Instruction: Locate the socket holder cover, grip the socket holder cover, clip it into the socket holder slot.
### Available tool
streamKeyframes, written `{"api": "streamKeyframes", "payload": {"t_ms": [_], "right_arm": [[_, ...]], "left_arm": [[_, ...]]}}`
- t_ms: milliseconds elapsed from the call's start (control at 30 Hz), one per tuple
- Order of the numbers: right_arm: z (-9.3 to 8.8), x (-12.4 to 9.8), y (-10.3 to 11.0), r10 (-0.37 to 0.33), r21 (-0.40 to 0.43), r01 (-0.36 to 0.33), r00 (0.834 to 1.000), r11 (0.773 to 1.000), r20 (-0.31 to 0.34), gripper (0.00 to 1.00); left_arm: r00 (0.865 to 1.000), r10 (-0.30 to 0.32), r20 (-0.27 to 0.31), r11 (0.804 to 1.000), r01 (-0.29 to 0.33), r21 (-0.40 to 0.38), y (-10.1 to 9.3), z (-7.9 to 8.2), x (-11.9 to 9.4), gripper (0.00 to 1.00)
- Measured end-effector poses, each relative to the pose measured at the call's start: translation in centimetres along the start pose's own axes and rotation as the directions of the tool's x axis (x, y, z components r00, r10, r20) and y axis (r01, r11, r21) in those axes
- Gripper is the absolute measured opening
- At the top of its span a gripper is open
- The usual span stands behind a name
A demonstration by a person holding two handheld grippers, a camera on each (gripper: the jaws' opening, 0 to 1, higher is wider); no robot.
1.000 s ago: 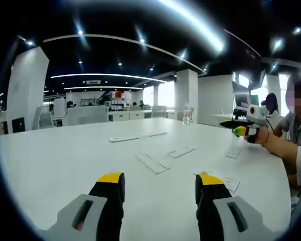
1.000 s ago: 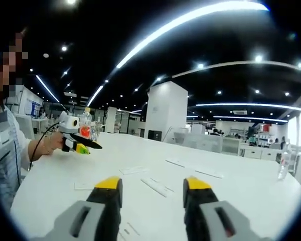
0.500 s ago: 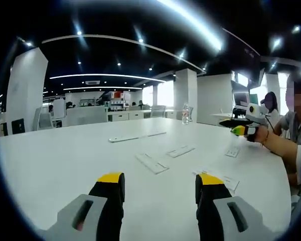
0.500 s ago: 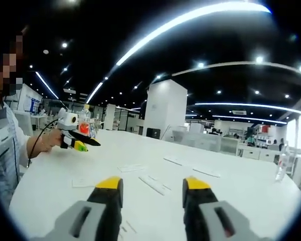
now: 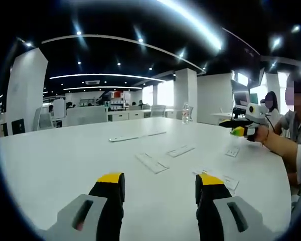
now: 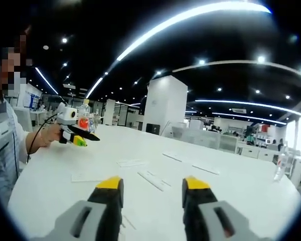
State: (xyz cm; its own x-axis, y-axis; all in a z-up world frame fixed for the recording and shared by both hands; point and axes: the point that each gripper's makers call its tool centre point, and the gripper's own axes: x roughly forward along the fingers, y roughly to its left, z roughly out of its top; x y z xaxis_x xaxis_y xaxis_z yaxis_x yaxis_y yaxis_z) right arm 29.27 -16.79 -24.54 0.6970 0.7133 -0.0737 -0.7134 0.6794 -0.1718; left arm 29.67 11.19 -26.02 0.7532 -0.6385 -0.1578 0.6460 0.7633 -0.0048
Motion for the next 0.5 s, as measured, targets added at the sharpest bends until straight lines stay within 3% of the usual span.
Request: {"api": "streamKeyframes", "payload": {"t_ms": [500], "right_arm": [[0.02, -0.60, 0.37, 0.018, -0.013, -0.018, 1.000, 1.000, -0.015, 0.46]], "left_arm": [[1.000, -0.008, 0.001, 1.000, 0.008, 0.005, -0.42, -0.03, -0.18, 0.57]]}}
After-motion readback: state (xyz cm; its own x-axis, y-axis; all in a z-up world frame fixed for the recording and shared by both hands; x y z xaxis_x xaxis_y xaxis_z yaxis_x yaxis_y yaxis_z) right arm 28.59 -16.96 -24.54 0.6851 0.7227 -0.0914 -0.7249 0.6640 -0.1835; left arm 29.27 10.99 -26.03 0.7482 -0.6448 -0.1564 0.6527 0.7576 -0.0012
